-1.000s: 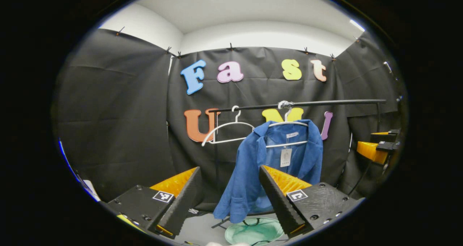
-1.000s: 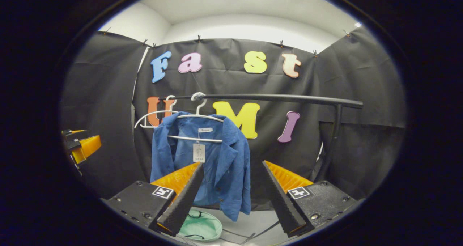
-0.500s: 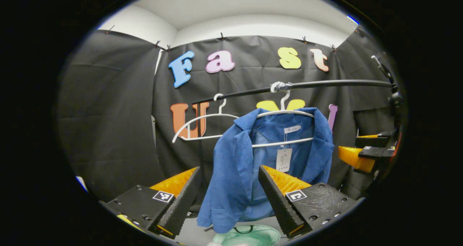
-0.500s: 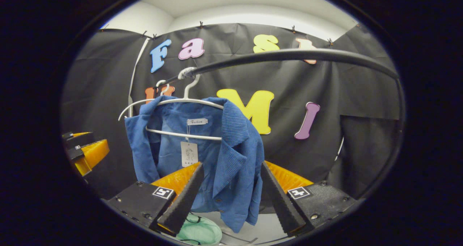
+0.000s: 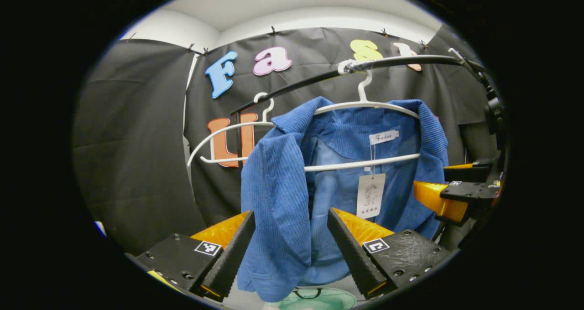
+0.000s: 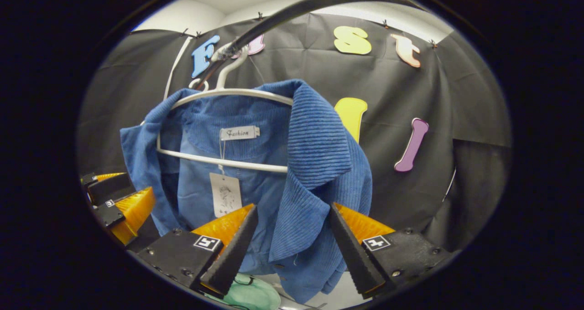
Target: Grasp the clothes on the hanger with both hands and then place them into the laundry hamper below.
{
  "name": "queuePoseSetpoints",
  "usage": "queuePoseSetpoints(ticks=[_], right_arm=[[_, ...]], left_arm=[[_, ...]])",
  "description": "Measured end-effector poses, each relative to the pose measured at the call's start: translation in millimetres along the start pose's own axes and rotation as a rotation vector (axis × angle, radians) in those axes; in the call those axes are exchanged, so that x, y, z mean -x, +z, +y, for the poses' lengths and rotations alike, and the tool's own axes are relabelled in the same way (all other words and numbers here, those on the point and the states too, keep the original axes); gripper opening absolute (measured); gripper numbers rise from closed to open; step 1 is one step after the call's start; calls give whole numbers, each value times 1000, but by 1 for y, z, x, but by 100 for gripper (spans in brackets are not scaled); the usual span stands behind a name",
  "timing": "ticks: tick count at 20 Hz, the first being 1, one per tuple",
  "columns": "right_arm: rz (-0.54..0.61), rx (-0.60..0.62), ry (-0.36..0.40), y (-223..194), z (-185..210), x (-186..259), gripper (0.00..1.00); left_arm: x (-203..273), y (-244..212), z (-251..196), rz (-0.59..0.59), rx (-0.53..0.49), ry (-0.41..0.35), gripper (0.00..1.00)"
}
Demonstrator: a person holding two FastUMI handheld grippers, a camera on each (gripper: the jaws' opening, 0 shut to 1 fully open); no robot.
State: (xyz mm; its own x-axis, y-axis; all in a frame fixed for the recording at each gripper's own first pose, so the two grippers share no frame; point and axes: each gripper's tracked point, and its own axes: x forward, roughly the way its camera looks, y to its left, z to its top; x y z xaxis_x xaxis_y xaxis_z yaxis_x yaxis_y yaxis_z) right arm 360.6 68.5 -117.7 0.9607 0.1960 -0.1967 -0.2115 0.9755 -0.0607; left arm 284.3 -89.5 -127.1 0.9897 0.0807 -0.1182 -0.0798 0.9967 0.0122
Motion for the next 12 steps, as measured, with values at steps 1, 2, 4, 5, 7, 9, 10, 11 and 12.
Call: queuePoseSetpoints(ticks=[1, 2, 4, 5, 7, 9, 10, 11, 12], right_arm=[[-1, -4, -5, 0, -1, -6, 98], [1, -6, -2, 1, -1, -11, 98], [-15, -19, 6, 3, 0, -20, 97], [-15, -26, 2, 2, -1, -23, 96], [-34, -51, 5, 4, -3, -28, 90], [-40, -71, 1, 2, -8, -30, 82], [-40, -74, -1, 0, -9, -31, 75], [-44, -79, 1, -1, -10, -33, 67], [-49, -91, 9, -1, -9, -35, 59]], left_arm=[[-6, -2, -1, 4, 3, 2, 97], [-12, -3, -1, 8, 4, 7, 97], [-22, -4, 1, 9, 5, 22, 96], [-26, -3, 5, 7, 5, 32, 98], [-29, -4, 6, 3, 8, 39, 90], [-35, -8, 5, 11, 7, 25, 81], [-38, -10, 4, 22, 4, 14, 75], [-38, -13, 5, 31, 1, 14, 68], [-40, -15, 5, 32, 2, 7, 58]])
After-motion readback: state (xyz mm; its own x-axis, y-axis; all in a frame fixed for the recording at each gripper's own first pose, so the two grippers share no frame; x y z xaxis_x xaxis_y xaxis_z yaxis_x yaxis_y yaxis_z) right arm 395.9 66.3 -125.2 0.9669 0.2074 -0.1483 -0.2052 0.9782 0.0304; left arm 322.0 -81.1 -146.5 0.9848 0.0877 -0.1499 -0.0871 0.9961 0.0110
